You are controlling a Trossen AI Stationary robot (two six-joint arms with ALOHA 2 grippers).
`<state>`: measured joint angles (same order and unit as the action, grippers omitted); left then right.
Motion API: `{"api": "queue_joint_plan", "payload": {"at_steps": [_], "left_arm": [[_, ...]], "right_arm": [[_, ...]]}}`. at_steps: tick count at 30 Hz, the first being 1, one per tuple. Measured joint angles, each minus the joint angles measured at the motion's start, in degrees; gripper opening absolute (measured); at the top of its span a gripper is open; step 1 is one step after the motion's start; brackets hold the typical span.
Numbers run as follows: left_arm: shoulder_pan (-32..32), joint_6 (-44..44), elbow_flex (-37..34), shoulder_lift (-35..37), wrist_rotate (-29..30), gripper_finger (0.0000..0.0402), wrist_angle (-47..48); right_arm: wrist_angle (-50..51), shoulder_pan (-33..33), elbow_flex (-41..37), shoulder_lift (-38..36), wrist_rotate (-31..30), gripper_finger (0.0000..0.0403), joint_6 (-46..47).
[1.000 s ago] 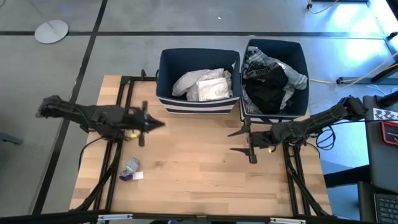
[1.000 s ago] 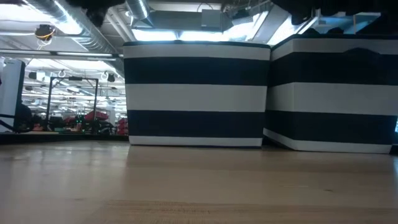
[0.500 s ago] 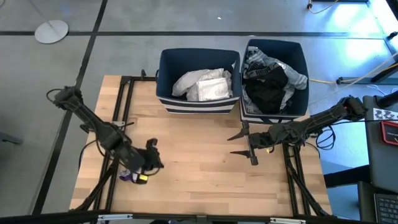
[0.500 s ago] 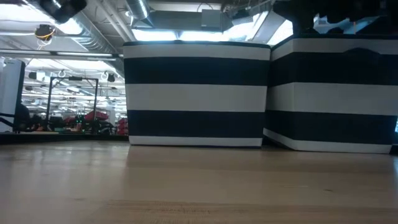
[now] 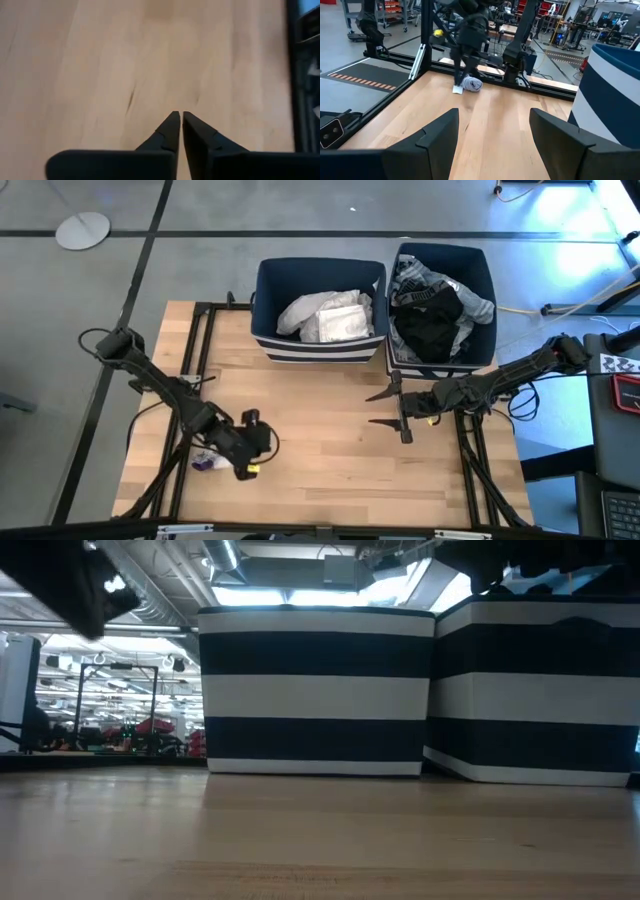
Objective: Sort clothes
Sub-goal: Put the gray socks into the left blue laundry organizer
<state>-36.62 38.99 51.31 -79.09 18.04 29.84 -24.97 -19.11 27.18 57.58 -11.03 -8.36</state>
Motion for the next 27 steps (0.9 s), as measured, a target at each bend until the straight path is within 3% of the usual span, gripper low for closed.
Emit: {"api": "queue_joint_plan", "payload": {"at_steps": [12, 15, 20, 27], "left_arm": [[-1.4, 26.5, -0.1, 3.4, -5.0, 0.0171, 20.1], [-2.9, 33.3, -1.0, 3.2, -8.7, 0.0203, 22.9], [-6.7, 45.7, -2.4, 3.2, -16.3, 0.0221, 28.2], [-14.3, 57.7, -6.6, 3.2, -18.1, 0.0213, 25.0]], "right_arm": [[0.3, 0.0, 0.0, 0.0, 0.0, 0.0246, 0.4], [0.3, 0.0, 0.0, 0.0, 0.0, 0.0246, 0.4], [0.6, 0.0, 0.0, 0.0, 0.0, 0.0246, 0.6], [0.6, 0.0, 0.0, 0.0, 0.0, 0.0246, 1.0]]}}
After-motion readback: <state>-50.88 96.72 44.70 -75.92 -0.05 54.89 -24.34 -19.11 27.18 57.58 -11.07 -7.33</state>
